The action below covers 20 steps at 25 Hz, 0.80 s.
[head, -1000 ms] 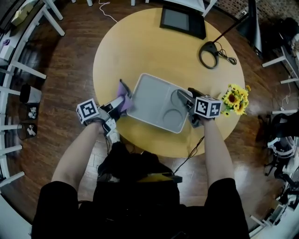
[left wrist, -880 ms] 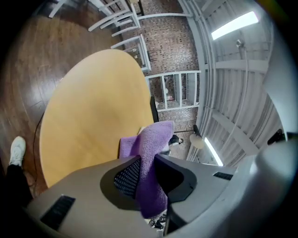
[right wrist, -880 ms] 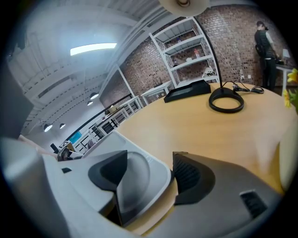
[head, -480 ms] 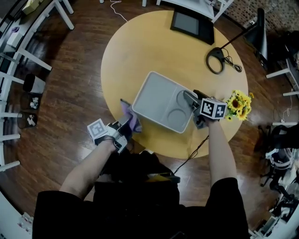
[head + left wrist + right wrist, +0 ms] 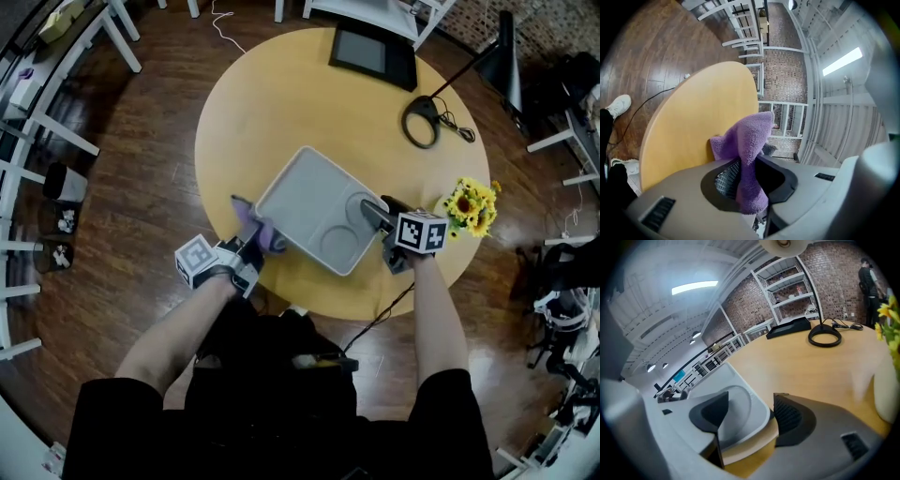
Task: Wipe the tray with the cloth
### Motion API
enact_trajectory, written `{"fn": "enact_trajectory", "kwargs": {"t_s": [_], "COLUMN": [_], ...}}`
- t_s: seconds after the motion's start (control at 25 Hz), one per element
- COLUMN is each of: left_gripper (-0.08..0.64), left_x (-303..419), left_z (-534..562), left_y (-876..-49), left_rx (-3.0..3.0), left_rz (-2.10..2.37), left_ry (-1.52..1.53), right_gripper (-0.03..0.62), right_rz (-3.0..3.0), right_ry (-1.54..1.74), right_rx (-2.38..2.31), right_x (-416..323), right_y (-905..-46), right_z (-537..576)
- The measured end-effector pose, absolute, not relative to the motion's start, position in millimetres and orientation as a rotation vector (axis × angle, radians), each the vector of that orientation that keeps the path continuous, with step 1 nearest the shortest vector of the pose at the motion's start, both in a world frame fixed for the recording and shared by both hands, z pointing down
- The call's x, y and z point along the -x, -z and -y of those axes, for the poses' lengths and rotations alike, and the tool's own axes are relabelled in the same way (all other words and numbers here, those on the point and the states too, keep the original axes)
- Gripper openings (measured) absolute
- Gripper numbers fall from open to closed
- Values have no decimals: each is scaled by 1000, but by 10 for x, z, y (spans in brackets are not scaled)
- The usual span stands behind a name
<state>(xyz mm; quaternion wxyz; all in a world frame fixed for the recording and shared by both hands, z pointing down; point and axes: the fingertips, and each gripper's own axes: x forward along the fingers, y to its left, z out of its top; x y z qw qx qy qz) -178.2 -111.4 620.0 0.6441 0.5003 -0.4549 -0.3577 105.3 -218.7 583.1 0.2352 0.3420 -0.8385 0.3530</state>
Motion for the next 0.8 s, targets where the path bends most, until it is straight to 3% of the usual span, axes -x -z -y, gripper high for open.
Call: {"fn": "enact_trajectory", "kwargs": {"t_s": [0.48,0.8], "left_gripper": [67,72], "left_x": [1715,1563], "left_z": [2689,2961], "left_y": [-6054,-6036], "left_rx": [-1463,-1559], "left_rz": [896,722], "left_ry": [518,422], "right_gripper": [299,299], "right_rz": [2303,2261], "right_ry": [-1148,-1199], "right_rx": [-1094,-1187], "right_x": [-1052,-954], "right_y": [-5851,-5933], "right_z": [1182,912]}}
